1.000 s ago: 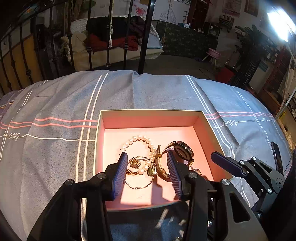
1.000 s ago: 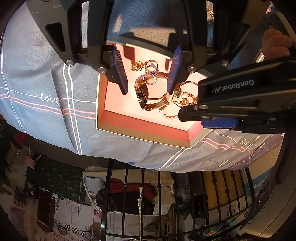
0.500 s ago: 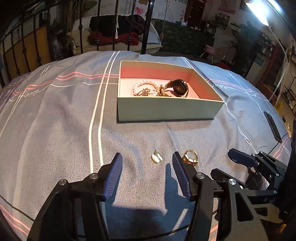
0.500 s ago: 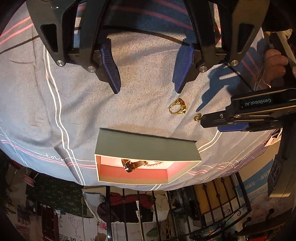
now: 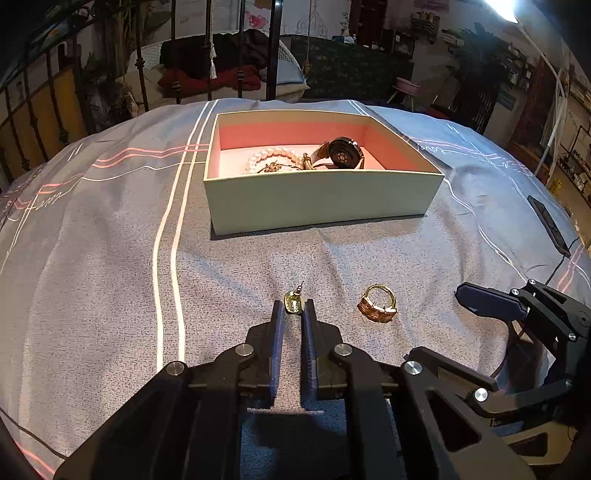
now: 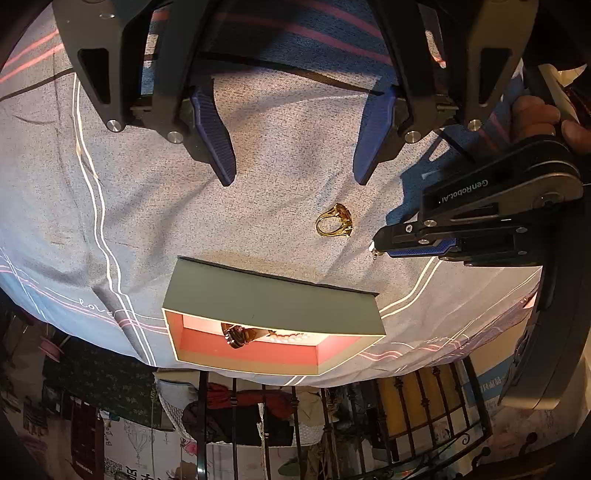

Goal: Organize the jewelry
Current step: 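Grasp the gold earring with the left tool while the right tool grasps the gold ring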

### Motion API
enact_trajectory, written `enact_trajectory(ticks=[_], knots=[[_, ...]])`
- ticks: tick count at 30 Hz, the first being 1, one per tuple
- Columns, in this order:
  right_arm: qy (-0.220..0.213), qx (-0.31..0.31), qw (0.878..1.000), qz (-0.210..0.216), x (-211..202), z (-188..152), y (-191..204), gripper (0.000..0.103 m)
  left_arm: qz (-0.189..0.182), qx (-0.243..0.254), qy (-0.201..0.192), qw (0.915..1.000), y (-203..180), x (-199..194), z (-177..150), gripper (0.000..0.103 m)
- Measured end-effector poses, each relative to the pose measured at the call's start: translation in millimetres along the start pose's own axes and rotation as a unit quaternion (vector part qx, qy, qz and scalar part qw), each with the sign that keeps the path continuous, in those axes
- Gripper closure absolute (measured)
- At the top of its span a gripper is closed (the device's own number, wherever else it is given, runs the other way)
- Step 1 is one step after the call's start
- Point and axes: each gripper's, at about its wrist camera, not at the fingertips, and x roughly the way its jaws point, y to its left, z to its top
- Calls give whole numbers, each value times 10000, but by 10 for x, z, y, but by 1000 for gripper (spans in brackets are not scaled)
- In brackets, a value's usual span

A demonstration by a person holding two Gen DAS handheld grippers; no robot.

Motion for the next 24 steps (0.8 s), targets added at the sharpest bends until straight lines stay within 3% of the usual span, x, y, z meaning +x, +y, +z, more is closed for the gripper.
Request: enact_trajectory(ticks=[8, 14, 24], knots=[[177, -247, 9995, 33, 150, 143, 90, 36, -134, -139, 35, 9998, 36, 20, 13, 94], [254, -334, 9991, 46, 220, 205, 124, 36, -65, 115, 106, 9999, -58, 67, 57, 84], [333, -444, 9984, 44, 287, 280, 147, 36, -268, 85, 90, 9996, -3, 92, 84, 90]])
